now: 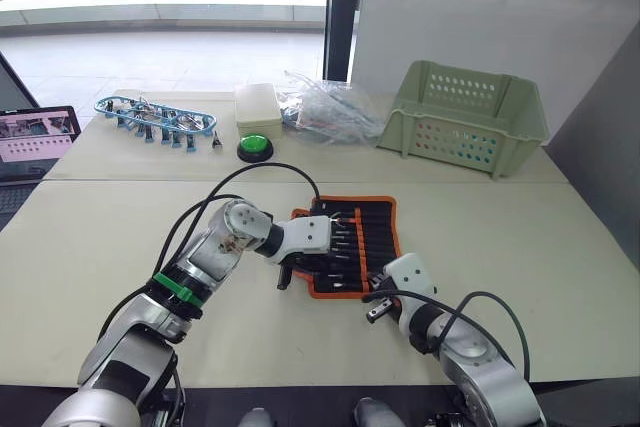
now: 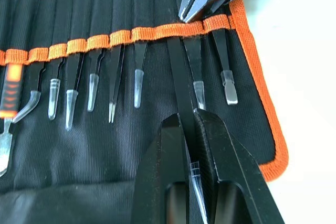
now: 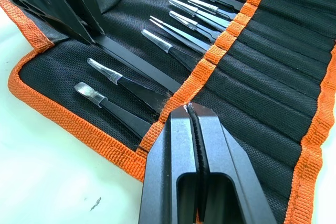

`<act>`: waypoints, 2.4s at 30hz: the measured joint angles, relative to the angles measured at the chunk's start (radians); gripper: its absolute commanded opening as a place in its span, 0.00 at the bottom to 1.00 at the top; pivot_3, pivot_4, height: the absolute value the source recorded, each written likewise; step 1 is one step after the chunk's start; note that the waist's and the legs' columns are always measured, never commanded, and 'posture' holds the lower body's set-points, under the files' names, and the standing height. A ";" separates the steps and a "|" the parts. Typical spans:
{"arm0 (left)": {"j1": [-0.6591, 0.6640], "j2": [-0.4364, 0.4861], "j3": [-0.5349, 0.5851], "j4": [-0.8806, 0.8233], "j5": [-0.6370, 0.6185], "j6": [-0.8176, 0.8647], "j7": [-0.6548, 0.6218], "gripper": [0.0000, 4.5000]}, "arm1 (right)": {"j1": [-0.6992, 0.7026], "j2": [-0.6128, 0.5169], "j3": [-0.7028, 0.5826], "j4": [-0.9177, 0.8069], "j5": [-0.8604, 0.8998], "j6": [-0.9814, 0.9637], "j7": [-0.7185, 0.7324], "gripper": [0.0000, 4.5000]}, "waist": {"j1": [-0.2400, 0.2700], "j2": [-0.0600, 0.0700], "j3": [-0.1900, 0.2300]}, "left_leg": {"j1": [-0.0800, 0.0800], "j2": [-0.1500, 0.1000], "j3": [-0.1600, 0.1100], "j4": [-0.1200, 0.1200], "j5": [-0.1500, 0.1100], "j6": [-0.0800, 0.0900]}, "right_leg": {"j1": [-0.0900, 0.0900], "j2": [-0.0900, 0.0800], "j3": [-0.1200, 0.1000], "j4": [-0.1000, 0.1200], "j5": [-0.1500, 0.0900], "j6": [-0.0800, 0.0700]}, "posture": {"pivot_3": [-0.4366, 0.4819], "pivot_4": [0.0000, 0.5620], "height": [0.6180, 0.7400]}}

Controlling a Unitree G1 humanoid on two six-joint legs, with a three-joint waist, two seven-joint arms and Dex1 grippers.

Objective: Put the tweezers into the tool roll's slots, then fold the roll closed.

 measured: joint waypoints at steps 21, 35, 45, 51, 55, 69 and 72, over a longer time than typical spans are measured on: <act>-0.044 -0.244 -0.003 0.234 0.077 -0.118 0.098 0.01 | 0.033 -0.008 -0.022 -0.028 -0.002 0.017 -0.035 0.00 | 0.033 0.001 -0.001 | 0.000 -0.002 -0.001 0.006 0.000 0.000 | 0.004 -0.001 0.000 0.000 0.000 0.000 | 0.48 0.27 0.78; 0.040 -0.080 0.135 -0.012 -0.015 -0.008 0.074 0.90 | 0.022 -0.002 0.007 -0.026 0.001 0.017 -0.024 0.00 | 0.004 0.002 -0.001 | 0.002 -0.001 -0.001 0.005 0.000 0.000 | 0.002 0.000 0.000 0.006 0.000 0.000 | 0.48 0.27 0.78; 0.474 0.101 0.556 -0.422 -0.319 0.144 0.122 0.99 | 0.011 -0.008 -0.004 -0.008 0.023 -0.019 0.016 0.00 | -0.017 0.002 0.000 | 0.003 0.001 -0.001 0.003 0.000 0.000 | 0.001 0.000 0.000 0.007 0.000 0.000 | 0.48 0.27 0.78; 0.734 0.166 0.780 -0.509 -0.432 0.145 0.165 0.99 | 0.057 -0.024 -0.042 -0.034 0.050 -0.053 0.042 0.00 | 0.007 0.002 0.001 | 0.002 0.000 -0.001 0.004 0.000 0.000 | 0.001 -0.002 0.000 0.005 0.000 0.000 | 0.48 0.27 0.78; 0.838 0.180 0.890 -0.515 -0.484 0.115 0.168 1.00 | 0.094 -0.024 -0.050 -0.065 0.080 -0.063 0.055 0.19 | 0.007 0.003 0.001 | 0.002 0.000 -0.001 0.003 0.000 0.000 | 0.000 -0.001 0.000 0.006 -0.001 -0.001 | 0.48 0.27 0.78; 1.034 0.240 1.027 -0.584 -0.628 0.123 0.150 1.00 | -0.074 -0.029 0.035 -0.118 0.143 -0.161 0.135 0.99 | -0.001 0.005 0.003 | 0.002 0.000 -0.001 0.003 0.000 0.000 | -0.001 -0.001 0.000 0.007 -0.001 -0.002 | 0.48 0.27 0.78; 1.049 0.243 1.024 -0.612 -0.632 0.122 0.157 1.00 | -0.183 -0.011 0.196 -0.009 0.021 -0.177 0.112 0.99 | -0.006 0.004 0.003 | 0.002 0.001 -0.001 0.002 0.000 0.000 | -0.002 -0.001 0.000 0.007 -0.001 -0.002 | 0.48 0.27 0.78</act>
